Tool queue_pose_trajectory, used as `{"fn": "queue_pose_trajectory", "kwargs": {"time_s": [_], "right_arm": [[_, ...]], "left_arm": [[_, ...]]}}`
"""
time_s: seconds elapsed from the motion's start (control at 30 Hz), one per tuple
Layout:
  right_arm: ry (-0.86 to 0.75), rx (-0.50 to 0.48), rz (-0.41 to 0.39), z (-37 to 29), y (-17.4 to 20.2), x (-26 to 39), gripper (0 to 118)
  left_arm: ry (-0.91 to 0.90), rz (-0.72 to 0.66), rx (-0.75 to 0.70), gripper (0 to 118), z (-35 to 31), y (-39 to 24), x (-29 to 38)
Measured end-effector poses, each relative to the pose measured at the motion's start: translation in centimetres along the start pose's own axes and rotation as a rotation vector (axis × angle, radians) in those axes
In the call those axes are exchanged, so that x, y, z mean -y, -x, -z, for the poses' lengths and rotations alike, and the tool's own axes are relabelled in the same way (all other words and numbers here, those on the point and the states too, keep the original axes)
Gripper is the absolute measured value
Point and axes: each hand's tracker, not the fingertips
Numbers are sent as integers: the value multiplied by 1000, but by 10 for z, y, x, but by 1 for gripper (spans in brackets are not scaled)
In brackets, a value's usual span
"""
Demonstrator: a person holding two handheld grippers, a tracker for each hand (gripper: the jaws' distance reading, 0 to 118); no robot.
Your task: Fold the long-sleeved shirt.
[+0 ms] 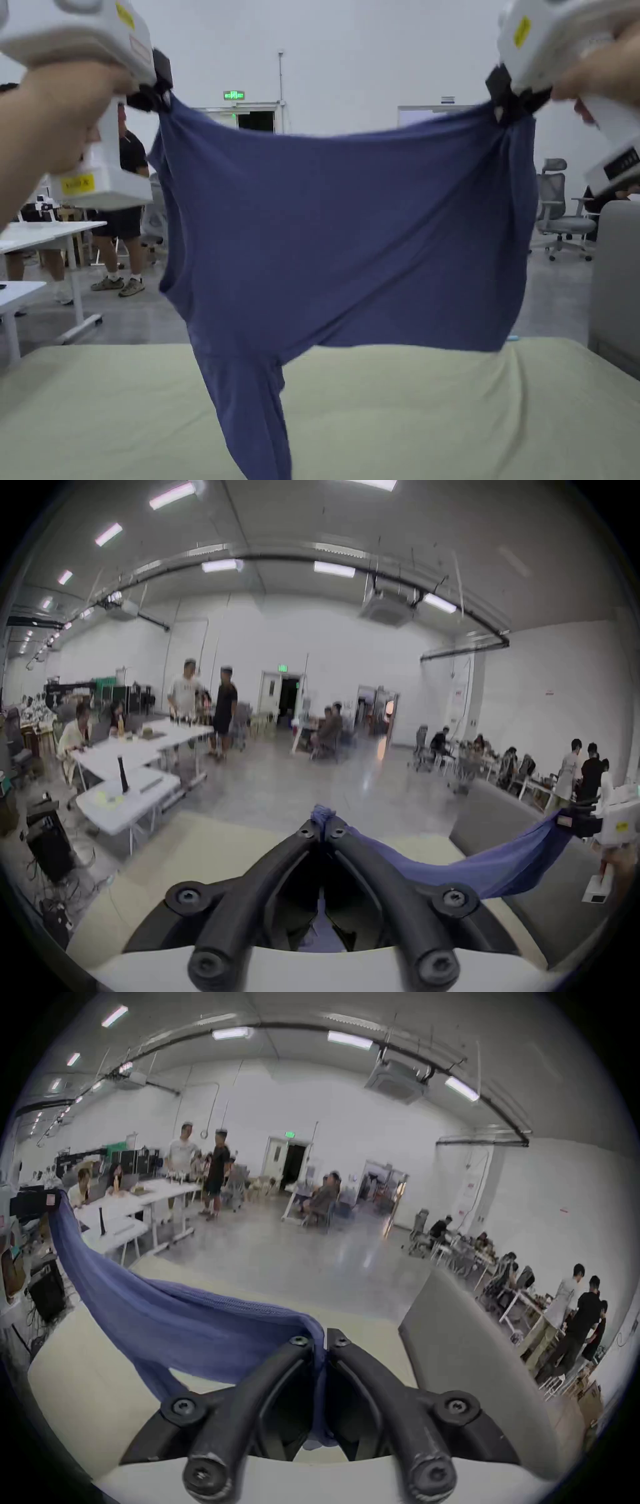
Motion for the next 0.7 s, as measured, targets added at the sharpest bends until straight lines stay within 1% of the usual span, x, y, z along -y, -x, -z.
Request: {"fn": "queue_pose_trajectory", "kwargs": {"time_s": [0.07,0.13,0.2,0.3,0.33,0.37,0.4,0.47,0.53,0.57,0.6,0.63,0.67,0.7], "right_arm": [[84,-18,-14,46,12,48,2],[178,-57,-23,93,28,104,2],[288,-83,0,138,47,172,2],[403,-122,40,180,74,268,2],[440,-124,40,190,76,291,2],[458,-148,50,196,83,321,2],[490,-166,29,195,90,349,2],[525,-211,-26,182,99,395,2],[552,-220,-45,162,104,433,2],[579,-168,-109,149,110,452,2],[566,-118,-201,122,118,470,2],[548,-123,-239,107,120,481,2],[534,-157,-234,89,119,493,2],[549,-167,-212,73,117,502,2]], "left_arm": [[147,-4,11,0,35,10,52],[253,35,-10,0,64,14,112],[382,40,-14,0,91,20,184],[549,31,-1,0,103,20,283],[591,31,-2,0,102,22,308],[650,20,-1,0,99,25,333],[713,21,3,0,93,27,357],[773,66,27,0,72,29,393],[818,133,46,0,47,31,414],[832,137,41,0,31,32,422],[848,119,55,0,11,33,427],[851,111,51,0,-2,32,429],[852,96,49,0,-22,31,433],[855,80,70,0,-40,30,436]]}}
